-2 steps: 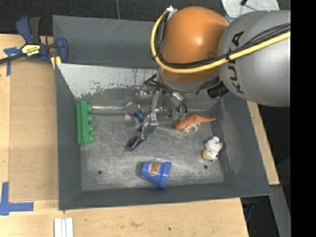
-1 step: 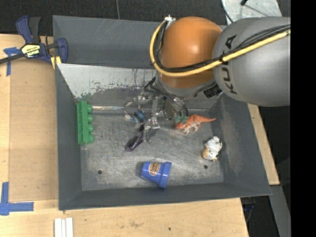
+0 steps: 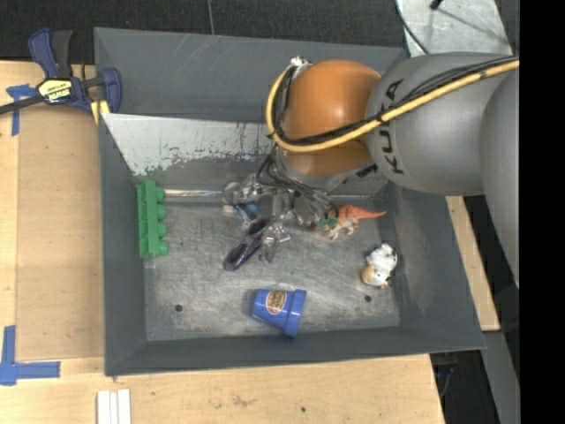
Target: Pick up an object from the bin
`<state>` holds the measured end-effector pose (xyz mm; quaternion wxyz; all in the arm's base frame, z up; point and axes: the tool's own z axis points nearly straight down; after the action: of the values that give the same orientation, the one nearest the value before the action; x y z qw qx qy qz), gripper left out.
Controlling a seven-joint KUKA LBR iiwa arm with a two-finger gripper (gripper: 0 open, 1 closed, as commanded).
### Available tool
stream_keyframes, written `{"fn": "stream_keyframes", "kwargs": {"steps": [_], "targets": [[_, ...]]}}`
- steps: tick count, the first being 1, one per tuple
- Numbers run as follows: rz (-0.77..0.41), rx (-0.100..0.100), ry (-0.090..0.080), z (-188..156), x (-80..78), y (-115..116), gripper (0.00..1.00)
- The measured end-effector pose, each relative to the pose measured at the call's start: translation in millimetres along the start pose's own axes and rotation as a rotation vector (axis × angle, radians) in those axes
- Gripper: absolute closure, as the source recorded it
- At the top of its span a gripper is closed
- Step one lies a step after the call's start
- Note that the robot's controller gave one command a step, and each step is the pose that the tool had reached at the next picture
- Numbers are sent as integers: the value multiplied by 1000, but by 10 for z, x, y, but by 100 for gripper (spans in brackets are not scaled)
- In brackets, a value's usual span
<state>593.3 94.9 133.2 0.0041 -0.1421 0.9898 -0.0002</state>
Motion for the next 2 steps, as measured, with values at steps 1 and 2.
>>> {"fn": "stream_keyframes", "kwargs": {"steps": [1,2], "targets": [[-149,-6,6,598,-261,-233,0],[-334,2,-6,577,-222,-169,0]]}}
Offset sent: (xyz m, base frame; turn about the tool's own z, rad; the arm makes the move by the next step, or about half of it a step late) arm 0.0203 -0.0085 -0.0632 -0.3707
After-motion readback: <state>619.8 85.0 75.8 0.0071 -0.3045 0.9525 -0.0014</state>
